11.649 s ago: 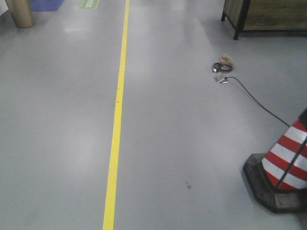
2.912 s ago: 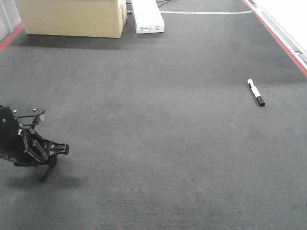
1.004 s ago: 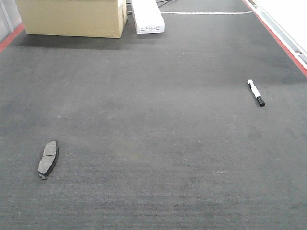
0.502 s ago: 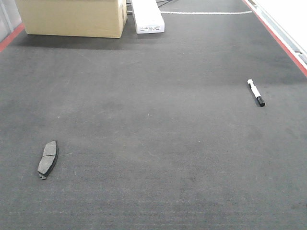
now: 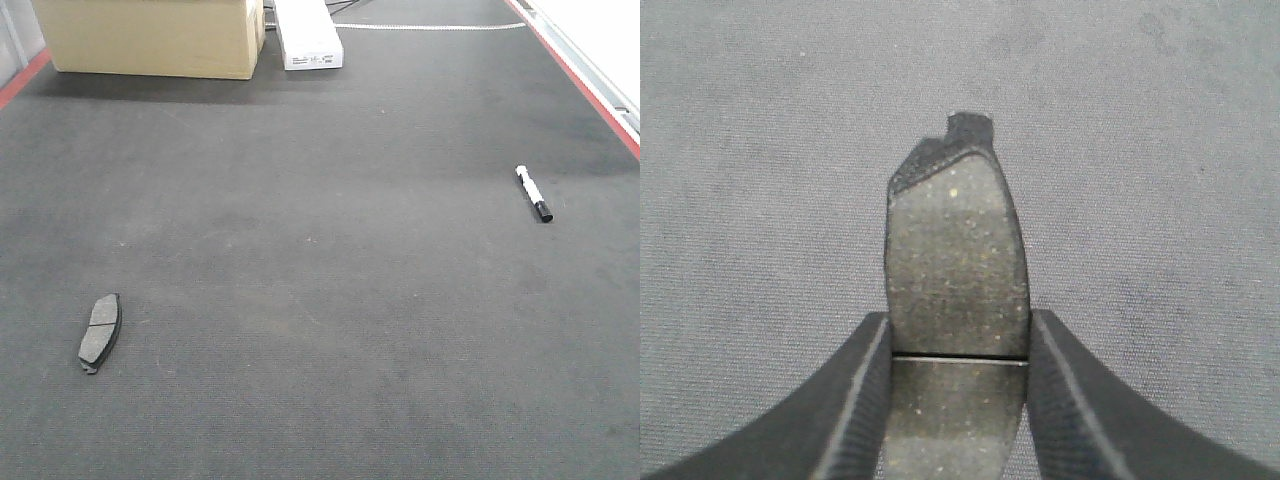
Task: Move and align brake pads A on conveyor
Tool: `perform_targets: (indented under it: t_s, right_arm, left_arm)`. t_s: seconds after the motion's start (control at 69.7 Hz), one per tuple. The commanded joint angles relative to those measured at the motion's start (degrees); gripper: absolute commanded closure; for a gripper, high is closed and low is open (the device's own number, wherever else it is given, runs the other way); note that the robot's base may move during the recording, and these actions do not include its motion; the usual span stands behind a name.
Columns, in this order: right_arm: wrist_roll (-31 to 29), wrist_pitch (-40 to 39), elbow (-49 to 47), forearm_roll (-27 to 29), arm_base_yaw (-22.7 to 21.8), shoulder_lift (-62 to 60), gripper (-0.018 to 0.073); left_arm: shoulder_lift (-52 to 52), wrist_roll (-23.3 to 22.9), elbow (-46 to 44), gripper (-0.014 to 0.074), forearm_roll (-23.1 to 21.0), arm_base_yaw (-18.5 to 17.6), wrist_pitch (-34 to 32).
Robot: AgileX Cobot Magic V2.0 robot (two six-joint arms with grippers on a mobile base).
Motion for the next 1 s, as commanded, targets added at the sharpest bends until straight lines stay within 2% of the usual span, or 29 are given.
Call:
perform_targets:
  t_s: [0.0, 0.588, 0.76, 0.832, 0.99]
  right_arm:
    - [0.0, -3.83, -1.67, -0.35, -0.17, -0.11, 0.0552]
    - [0.0, -4.18, -1.67, -0.35, -0.17, -0.11, 0.0552]
    - [0.0, -9.91, -1.92, -0.68, -0.17, 0.44, 0.0552]
    - [0.0, -12.6, -2.95, 0.03, -0.17, 2.49, 0.055]
    - [-0.61, -13.25, -7.82, 0.91, -0.17, 12.76, 0.0546]
  left_arm:
    - [0.2, -0.07, -1.57, 0.0148, 0.0, -0.09, -4.46]
    - [0.2, -0.07, -1.57, 0.0148, 0.0, -0.09, -4.46]
    - [0.2, -0.07, -1.57, 0.0148, 0.0, -0.09, -4.46]
    - [0.2, -0.07, -1.57, 0.0148, 0.0, -0.09, -4.46]
    - [0.2, -0.07, -1.57, 0.0148, 0.0, -0.09, -4.46]
